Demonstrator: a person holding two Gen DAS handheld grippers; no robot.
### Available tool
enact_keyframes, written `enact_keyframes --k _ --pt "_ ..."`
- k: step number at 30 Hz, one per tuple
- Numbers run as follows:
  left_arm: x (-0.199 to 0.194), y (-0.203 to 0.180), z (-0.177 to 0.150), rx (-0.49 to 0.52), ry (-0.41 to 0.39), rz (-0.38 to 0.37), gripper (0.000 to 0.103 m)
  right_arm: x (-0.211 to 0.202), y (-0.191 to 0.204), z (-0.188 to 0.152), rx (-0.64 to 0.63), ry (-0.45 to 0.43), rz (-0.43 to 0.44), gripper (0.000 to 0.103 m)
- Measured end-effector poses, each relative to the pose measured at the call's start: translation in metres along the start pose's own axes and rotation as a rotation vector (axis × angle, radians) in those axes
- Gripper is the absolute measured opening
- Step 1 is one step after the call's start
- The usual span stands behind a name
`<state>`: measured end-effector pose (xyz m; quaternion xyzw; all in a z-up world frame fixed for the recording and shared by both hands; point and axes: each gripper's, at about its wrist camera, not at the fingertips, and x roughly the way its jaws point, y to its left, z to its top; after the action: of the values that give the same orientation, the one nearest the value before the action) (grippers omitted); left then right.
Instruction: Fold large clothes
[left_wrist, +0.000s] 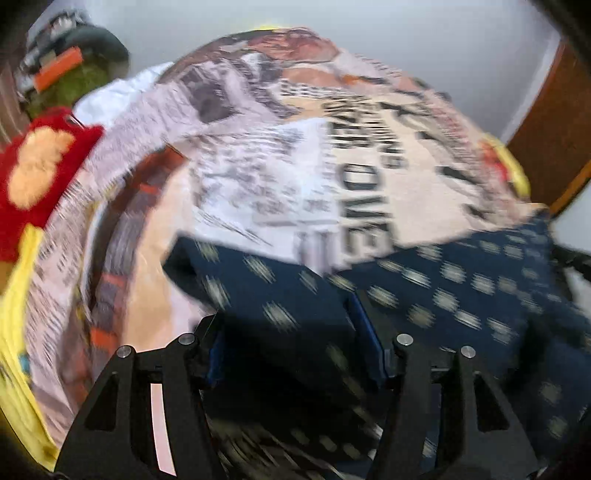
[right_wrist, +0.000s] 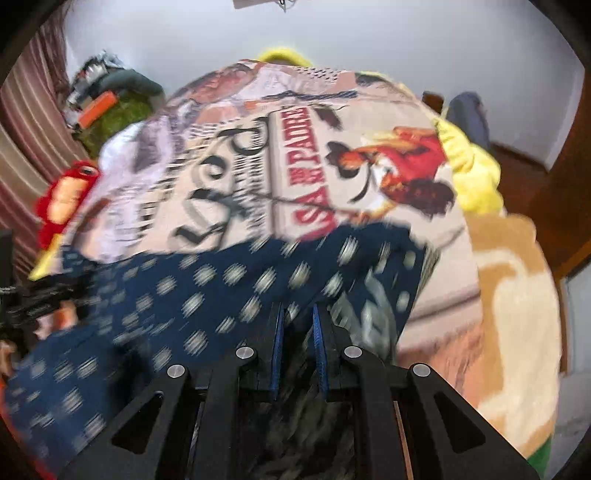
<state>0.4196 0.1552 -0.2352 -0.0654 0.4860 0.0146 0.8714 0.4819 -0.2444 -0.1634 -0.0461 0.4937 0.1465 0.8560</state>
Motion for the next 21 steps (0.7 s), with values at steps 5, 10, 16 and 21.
enact_keyframes --k 5,10,16,21 --pt "0.031 0.025 0.019 -0.026 0.009 0.048 0.06 0.052 -0.016 0.011 -0.14 0.022 -0.304 0.012" --pt "0.051 0.045 0.041 -0.055 0.006 0.282 0.056 0.052 -0.036 0.019 -0.074 0.027 -0.24 0.012" --pt "0.014 0.06 0.043 -0.106 -0.02 0.149 0.053 0.008 -0.036 0.016 -0.007 0.005 -0.086 0.012" --pt "-0.04 0.013 0.035 0.029 -0.072 0.033 0.057 -0.032 -0.008 0.011 -0.015 -0.03 0.059 0.012"
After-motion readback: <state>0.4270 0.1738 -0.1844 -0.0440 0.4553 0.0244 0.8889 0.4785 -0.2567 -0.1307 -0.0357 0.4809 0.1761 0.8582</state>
